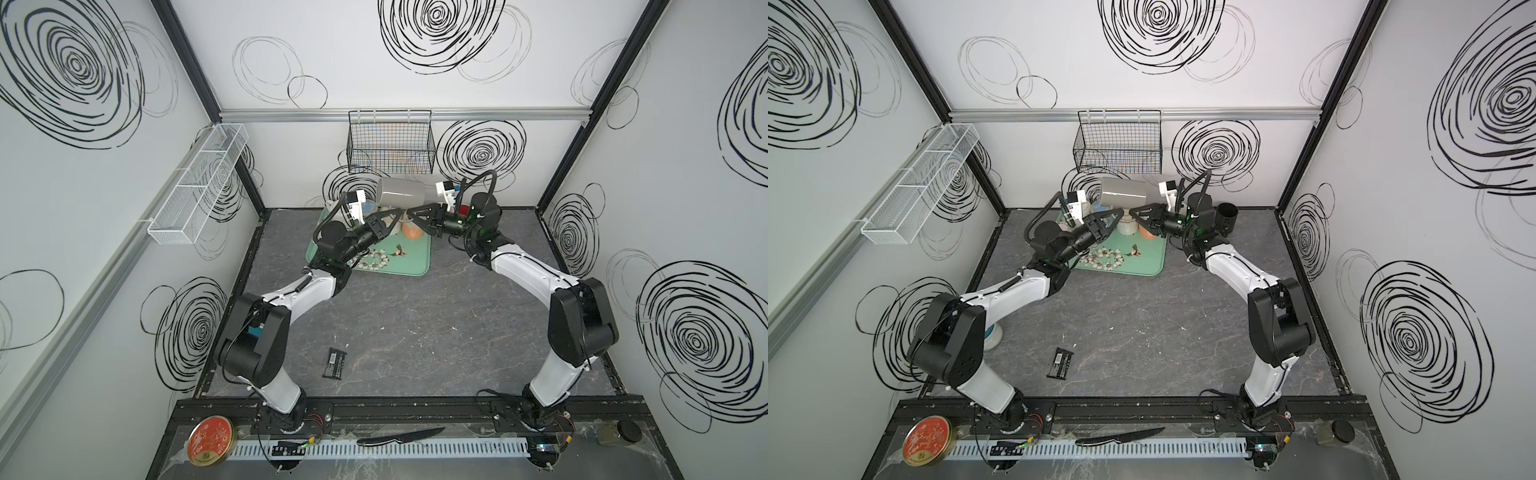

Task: Turn the mug right side up
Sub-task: Place the mug at the top-right of the table.

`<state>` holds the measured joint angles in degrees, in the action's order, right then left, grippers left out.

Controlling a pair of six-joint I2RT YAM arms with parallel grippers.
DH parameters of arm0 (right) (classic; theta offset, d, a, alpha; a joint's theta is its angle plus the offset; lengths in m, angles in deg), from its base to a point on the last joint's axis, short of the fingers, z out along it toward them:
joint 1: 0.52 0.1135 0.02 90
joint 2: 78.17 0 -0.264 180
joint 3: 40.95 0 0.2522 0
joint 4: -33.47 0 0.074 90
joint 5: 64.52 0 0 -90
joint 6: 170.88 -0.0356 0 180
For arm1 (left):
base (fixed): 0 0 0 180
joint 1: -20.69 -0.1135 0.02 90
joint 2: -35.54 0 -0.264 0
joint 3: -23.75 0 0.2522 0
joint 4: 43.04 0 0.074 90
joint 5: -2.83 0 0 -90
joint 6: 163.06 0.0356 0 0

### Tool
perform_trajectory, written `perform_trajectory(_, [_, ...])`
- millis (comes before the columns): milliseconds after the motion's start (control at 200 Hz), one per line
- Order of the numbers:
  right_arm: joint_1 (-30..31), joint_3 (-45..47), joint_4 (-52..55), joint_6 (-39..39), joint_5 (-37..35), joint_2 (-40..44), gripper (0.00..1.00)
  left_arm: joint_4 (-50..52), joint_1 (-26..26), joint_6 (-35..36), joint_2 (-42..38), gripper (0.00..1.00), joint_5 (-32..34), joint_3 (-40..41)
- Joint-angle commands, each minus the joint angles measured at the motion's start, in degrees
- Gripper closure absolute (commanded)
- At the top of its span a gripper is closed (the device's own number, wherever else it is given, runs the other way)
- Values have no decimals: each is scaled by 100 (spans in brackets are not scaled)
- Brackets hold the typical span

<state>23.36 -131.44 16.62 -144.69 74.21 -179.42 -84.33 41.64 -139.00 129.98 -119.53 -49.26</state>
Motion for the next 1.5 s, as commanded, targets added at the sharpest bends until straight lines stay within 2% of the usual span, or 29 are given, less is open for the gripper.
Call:
perform_trajectory(0, [15,-357,-492,-328,161,-163,68,-1105,107,-91,3,100,-152,-404])
perform_trajectory(120, [33,-462,-971,-682,210,-301,74,-1063,218,-96,99,100,-132,-395])
perform_trajectory(280, [-6,-445,-1103,-756,221,-305,99,-878,227,0,89,100,-113,-352])
perform_trajectory(290, [-17,-430,-1111,-751,215,-298,100,-855,232,16,81,97,-106,-351])
perform_trajectory(485, [-247,-256,-927,-451,135,0,100,-106,252,647,-189,67,13,-281])
perform_trajectory(645, [-554,-241,-489,-47,95,256,100,456,230,1058,-284,57,85,-346])
perform_trajectory(851, [-1112,-108,-222,175,172,473,100,1126,248,1531,-156,55,145,-629])
perform_trajectory(961, [-1516,-20,438,706,91,644,100,1671,298,1964,-111,54,272,-791])
perform_trajectory(1221, [-2512,295,2249,2251,-781,1026,100,2937,432,2798,208,54,436,-1450])
perform_trajectory(1491, [-3161,1218,3044,3054,-1343,1263,100,3300,489,3062,501,54,384,-1745])
